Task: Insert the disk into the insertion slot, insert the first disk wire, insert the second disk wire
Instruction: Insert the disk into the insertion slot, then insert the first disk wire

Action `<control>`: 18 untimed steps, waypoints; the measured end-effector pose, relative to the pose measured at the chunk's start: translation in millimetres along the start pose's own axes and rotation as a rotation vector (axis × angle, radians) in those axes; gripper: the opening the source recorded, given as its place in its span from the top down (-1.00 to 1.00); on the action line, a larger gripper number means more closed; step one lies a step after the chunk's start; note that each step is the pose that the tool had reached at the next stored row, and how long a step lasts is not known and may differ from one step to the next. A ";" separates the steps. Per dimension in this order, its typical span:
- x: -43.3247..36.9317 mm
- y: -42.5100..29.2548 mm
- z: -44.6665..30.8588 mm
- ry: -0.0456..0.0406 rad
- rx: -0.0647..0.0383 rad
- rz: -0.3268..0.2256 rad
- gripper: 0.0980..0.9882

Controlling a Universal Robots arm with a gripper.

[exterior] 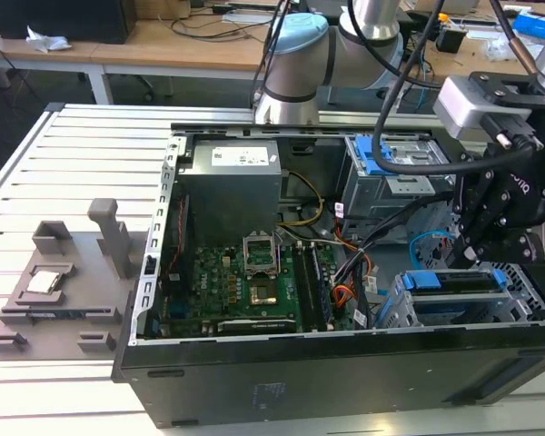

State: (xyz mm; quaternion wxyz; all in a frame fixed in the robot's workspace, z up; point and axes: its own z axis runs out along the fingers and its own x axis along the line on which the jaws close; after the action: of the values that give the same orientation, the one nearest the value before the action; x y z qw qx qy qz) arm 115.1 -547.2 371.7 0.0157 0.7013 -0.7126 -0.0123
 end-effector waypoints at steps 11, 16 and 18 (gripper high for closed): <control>-0.1 -5.9 0.6 -0.0002 0.000 0.000 0.98; -0.1 -6.0 0.6 -0.0001 0.000 0.000 0.98; -0.2 -6.1 0.6 -0.0001 0.000 0.000 0.98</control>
State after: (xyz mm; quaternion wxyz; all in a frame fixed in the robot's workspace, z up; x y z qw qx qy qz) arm 121.2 -547.2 370.8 0.0157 0.7013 -0.7126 -0.0123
